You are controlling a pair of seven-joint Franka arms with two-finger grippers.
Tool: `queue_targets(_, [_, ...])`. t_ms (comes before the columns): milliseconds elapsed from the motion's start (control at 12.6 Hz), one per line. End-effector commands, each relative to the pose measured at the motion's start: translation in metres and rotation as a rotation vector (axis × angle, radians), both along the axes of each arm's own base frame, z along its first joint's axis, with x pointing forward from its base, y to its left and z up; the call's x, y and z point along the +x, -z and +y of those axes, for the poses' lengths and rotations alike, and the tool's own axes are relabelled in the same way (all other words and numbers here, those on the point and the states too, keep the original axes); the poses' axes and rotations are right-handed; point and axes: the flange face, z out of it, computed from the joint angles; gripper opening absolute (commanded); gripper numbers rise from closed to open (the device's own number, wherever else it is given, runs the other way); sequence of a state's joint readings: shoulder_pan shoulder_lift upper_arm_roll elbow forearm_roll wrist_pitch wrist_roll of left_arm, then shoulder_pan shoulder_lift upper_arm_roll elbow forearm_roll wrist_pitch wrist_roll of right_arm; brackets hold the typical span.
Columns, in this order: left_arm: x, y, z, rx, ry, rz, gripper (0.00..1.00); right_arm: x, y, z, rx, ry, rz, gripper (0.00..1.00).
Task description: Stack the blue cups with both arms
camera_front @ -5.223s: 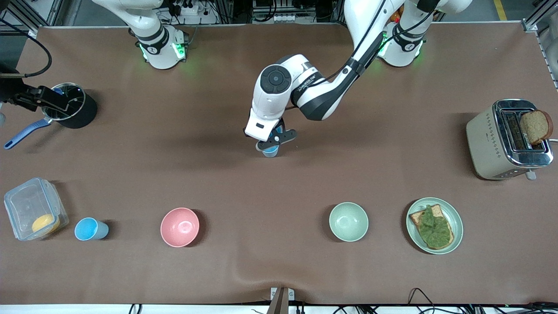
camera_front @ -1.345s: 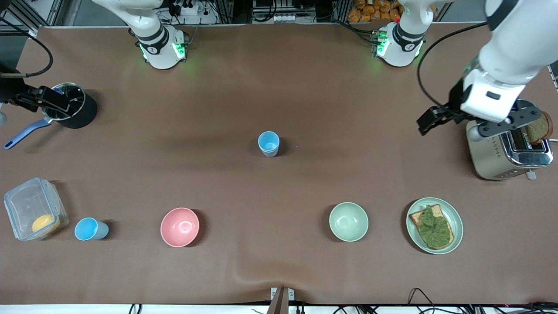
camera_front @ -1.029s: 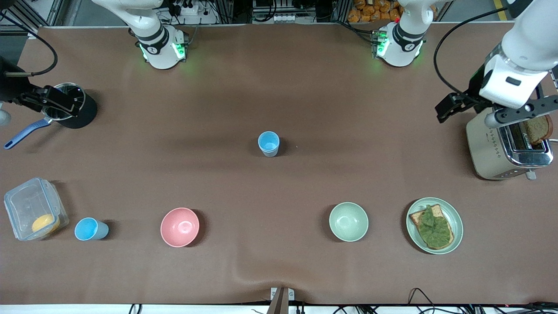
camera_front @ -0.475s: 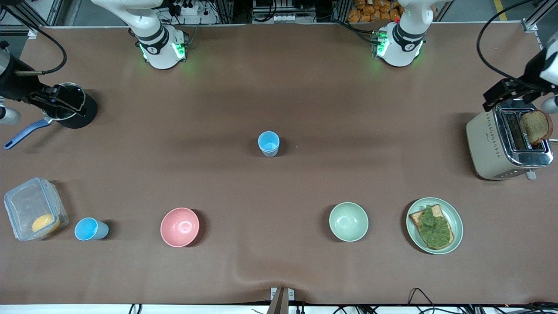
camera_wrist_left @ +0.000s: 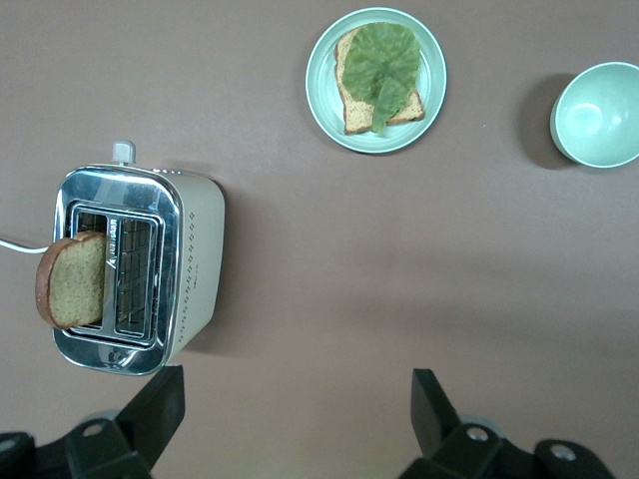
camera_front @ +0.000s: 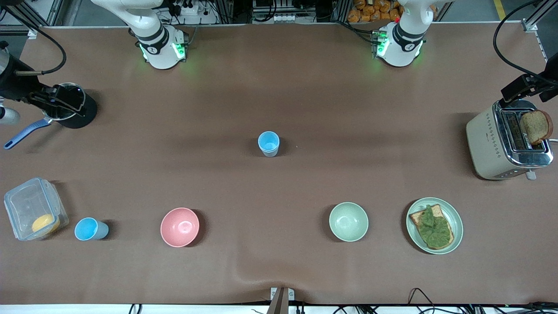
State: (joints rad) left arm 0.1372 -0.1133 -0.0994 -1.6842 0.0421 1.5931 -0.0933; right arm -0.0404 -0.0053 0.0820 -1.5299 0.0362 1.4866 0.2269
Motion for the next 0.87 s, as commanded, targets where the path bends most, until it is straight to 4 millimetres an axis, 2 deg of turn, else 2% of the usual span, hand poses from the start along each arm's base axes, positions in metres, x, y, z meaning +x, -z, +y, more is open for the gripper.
queue_targets(0, [-0.007,-0.005,-0.004,0.003,0.026,0.002,1.0,-0.002,-0.005,0.0,0.005,0.015,-0.008,1.0])
queue_targets(396, [-0.011,-0.011,-0.009,-0.032,0.023,-0.012,1.0,-0.002,-0.005,-0.001,0.004,0.017,-0.007,1.0])
queue_targets(633, [-0.011,-0.012,-0.026,-0.03,0.042,-0.011,1.0,-0.002,-0.005,-0.001,0.004,0.017,-0.007,1.0])
queue_targets(791, [-0.011,-0.01,-0.024,-0.03,0.05,0.0,1.0,-0.002,-0.005,-0.001,0.004,0.017,-0.007,1.0])
